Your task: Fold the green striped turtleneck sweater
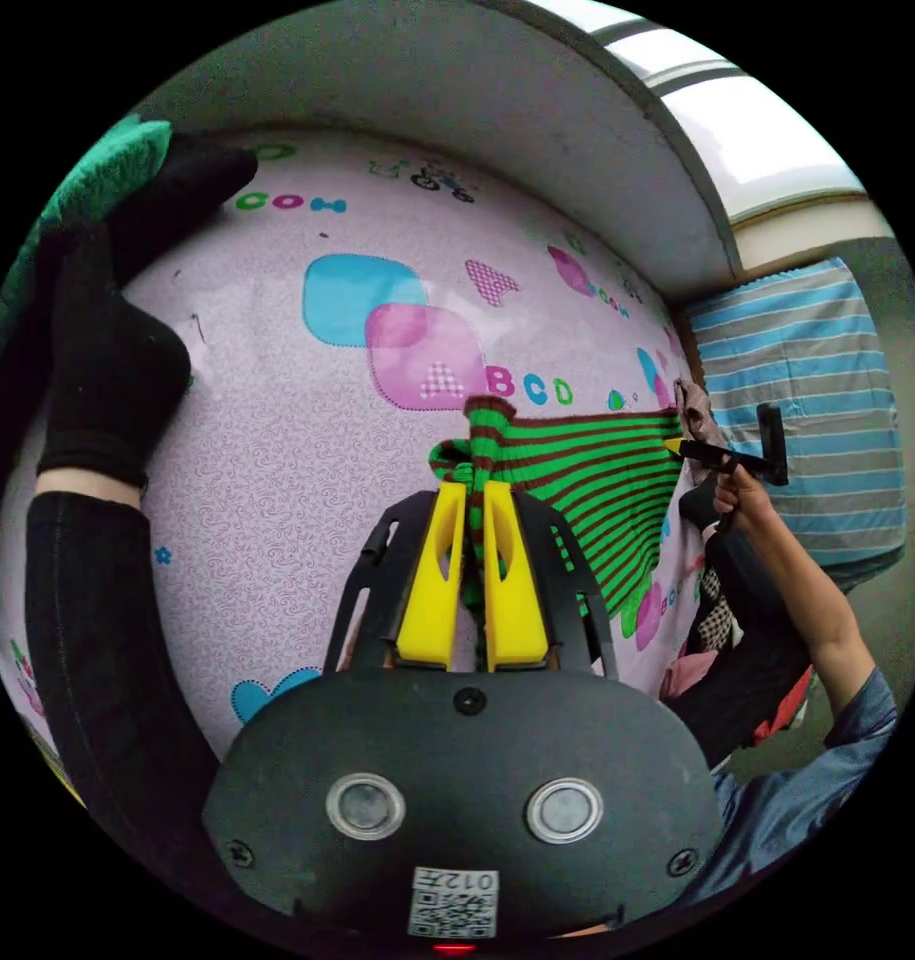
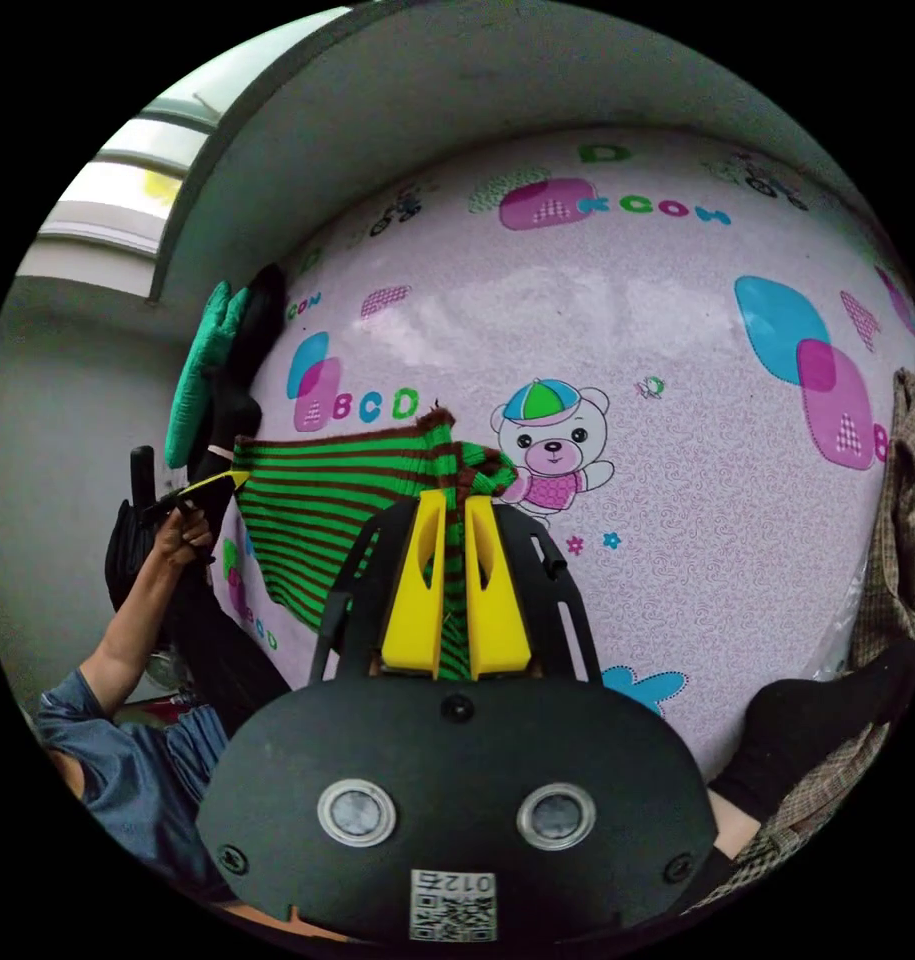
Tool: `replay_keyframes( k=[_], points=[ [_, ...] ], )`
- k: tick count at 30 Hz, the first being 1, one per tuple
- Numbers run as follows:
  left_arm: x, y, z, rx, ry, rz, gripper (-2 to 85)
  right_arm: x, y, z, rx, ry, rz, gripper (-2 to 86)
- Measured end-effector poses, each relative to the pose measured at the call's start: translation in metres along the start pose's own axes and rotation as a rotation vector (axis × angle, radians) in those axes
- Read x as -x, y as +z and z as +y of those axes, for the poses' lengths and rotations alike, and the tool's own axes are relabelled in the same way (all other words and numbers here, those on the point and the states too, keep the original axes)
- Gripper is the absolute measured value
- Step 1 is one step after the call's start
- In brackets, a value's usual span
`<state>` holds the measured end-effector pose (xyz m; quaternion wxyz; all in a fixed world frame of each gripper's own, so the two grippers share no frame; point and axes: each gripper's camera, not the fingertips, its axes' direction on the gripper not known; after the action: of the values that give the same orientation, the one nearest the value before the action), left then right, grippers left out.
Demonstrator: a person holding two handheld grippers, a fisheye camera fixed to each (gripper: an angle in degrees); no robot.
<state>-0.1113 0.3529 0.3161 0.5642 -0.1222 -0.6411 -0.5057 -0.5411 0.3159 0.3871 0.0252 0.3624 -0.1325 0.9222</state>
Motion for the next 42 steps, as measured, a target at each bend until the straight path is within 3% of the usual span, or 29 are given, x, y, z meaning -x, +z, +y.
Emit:
replay_keyframes(
  k=[9, 20, 32, 42],
  points=[
    [-0.016, -0.100, 0.075, -0.177, 0.099, -0.040, 1.2, 0.105, -0.090, 0.016, -0.162, -0.119, -0.010, 0.3],
    [0.014, -0.290, 0.162, -0.446, 0.153, -0.187, 1.1, 0.331, -0.207, -0.030, -0.333, -0.339, -0.026, 0.4],
    [0.131, -0.448, 0.267, -0.569, -0.035, -0.384, 1.3, 0.624, -0.181, -0.129, -0.252, -0.596, -0.035, 0.8],
    [0.194, -0.506, 0.257, -0.586, -0.206, -0.482, 1.3, 0.762, -0.152, -0.248, -0.174, -0.706, -0.090, 1.7]
  ],
)
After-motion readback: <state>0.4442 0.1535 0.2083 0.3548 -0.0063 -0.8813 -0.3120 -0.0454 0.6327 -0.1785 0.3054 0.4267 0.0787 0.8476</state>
